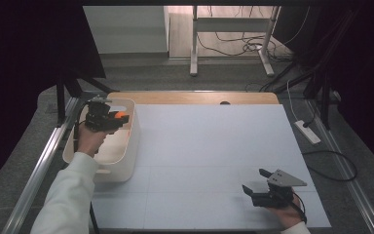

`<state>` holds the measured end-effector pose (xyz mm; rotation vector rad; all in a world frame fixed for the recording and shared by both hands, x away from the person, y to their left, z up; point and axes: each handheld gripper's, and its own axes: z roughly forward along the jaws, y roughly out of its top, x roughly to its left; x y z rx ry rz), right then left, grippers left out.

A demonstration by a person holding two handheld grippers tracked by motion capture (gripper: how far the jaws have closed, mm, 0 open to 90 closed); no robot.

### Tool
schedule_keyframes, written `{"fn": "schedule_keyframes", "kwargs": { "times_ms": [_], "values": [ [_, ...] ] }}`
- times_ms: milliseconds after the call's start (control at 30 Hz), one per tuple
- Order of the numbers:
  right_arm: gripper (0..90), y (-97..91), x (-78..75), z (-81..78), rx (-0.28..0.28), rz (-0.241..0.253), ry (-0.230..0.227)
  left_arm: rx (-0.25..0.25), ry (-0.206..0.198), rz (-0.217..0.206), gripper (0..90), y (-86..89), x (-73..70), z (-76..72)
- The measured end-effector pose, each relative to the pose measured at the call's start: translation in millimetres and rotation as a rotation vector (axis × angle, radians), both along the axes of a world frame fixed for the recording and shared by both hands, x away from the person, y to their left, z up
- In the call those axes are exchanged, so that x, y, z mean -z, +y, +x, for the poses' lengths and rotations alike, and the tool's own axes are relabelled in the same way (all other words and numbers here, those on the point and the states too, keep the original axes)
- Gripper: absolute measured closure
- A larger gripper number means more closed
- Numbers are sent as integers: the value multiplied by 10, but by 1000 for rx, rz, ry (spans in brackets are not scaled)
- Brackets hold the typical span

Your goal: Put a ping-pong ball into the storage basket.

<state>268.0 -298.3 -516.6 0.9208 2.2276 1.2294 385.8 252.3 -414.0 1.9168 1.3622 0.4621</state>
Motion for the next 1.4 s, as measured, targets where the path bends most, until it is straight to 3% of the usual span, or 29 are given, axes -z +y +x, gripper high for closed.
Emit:
{"fn": "schedule_keyframes", "kwargs": {
  "times_ms": [333, 467, 667, 767, 800, 867, 933, 1133, 1400],
  "values": [
    [125, -1, 0, -2, 0, -3, 1, -6, -15, -6, 496, 2, -16, -12],
    [125, -1, 0, -1, -1, 0, -1, 17, -36, -25, 493, 15, -37, -35],
    [125, 4, -7, -1, -5, -1, -4, 8, -55, -23, 490, 29, -63, -66],
    [125, 6, -7, -2, -7, -1, -4, -6, -63, -25, 325, 41, -64, -66],
    [125, 6, -6, -2, -8, 2, -5, -5, -65, -28, 325, 44, -68, -66],
    [124, 1, -5, 0, -5, 2, -3, -13, -72, -20, 226, 37, -82, -78],
    [125, -1, -5, 0, -1, 1, -1, -9, -77, -44, 179, 38, -102, -93],
    [125, 1, 2, 15, -4, 7, 1, 40, -121, -102, 132, -11, -200, -194],
    [124, -9, -2, 37, -6, 15, 2, 154, -173, -167, 132, -236, -340, -368]
  ]
}}
